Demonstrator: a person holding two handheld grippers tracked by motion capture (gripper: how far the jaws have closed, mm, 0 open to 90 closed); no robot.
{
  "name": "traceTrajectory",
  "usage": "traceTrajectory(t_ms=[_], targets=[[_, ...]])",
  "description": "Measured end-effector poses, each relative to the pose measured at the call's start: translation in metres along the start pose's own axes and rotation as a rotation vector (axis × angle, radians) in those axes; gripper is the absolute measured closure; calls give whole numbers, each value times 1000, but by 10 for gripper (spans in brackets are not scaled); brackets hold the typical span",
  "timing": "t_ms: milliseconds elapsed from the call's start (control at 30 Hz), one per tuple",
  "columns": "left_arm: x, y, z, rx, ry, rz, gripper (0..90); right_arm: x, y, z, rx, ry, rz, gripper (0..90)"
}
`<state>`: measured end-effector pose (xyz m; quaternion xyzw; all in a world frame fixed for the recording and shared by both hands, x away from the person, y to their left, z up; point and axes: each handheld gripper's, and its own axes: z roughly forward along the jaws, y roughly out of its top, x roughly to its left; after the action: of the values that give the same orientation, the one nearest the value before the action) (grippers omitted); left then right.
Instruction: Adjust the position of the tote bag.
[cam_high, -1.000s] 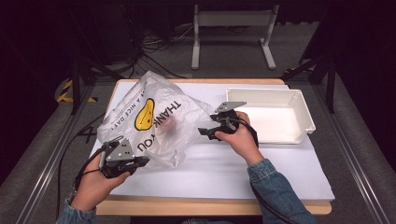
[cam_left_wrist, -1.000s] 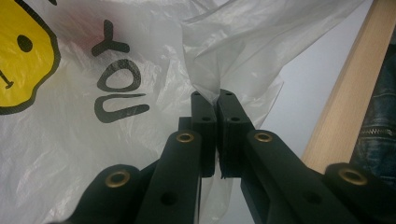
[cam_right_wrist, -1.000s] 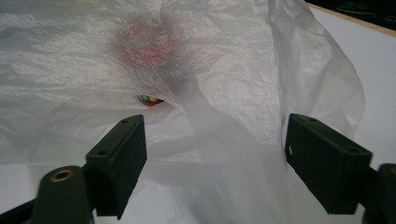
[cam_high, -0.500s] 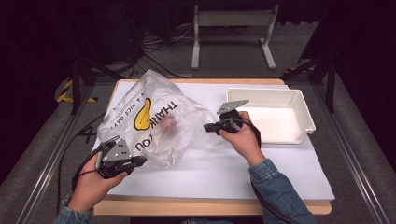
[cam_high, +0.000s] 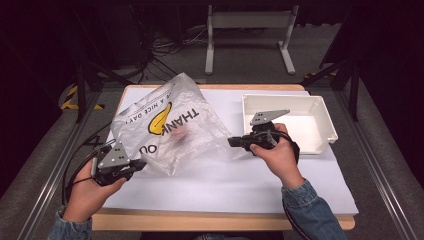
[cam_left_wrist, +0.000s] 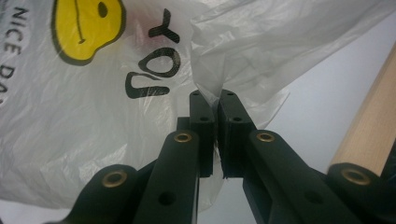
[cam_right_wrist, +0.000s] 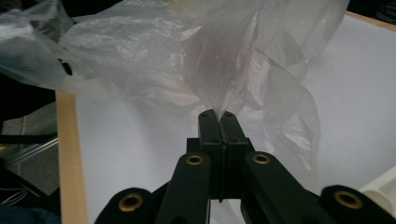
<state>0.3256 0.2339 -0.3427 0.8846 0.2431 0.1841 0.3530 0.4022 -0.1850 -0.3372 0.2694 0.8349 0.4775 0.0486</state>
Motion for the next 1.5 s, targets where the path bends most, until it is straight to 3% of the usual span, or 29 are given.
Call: traceTrajectory(t_ms=[467,767,900,1000,1400,1500], targets=[[18,7,3,-33,15,14,859,46,-6,-38,-39,87,0,896],[23,14,3,-68,17,31,862,71,-6,-51,-62,127,-24,896],[27,15,6,-73,21,22,857,82,-5,-52,-64,173,-37,896],[29,15,7,-78,23,19,853,85,-5,-52,-68,191,-39,896],[30,15,7,-92,25,13,826,70,-9,-53,-87,145,3,895],[30,15,6,-108,22,-3,745,70,-9,-56,-98,127,-7,894]])
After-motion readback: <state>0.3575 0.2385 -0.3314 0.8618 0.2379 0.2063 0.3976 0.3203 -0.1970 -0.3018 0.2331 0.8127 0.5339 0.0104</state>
